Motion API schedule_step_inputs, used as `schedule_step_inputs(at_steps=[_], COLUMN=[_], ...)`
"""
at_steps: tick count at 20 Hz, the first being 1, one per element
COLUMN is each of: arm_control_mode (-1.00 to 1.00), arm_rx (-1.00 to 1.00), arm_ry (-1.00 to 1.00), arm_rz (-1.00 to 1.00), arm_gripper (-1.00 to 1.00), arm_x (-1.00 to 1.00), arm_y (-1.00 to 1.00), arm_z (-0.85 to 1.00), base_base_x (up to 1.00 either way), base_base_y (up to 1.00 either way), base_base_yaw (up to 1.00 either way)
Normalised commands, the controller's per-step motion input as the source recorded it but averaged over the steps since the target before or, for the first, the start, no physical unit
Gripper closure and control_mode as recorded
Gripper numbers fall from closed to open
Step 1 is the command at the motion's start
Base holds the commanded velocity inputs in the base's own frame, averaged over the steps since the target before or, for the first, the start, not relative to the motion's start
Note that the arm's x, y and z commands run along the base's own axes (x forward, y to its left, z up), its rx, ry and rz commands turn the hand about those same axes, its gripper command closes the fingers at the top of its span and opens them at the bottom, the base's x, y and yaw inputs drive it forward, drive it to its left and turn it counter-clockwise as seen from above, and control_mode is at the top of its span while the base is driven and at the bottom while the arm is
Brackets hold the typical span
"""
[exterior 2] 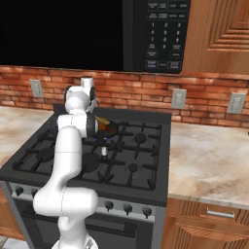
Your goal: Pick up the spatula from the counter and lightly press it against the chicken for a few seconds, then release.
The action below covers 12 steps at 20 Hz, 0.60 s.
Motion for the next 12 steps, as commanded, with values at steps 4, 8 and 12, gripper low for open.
schedule_step_inputs(at_steps=[4,8,12], arm_control_mode=[-1.0,-1.0,-1.0], arm_rx=[0.0,0.0,0.0], arm_ry=[0.0,-0.04,-0.12], arm_rz=[-0.02,0.0,0.0], arm_gripper=[1.0,1.0,1.0], arm_x=[0.04,-0.06,-0.26], arm_y=[0.05,0.16,0.13], arm_z=[-0.08,0.18,0.37], base_base_x=[0.0,0.0,0.0], base_base_y=[0.0,0.0,0.0], base_base_yaw=[0.0,0.0,0.0])
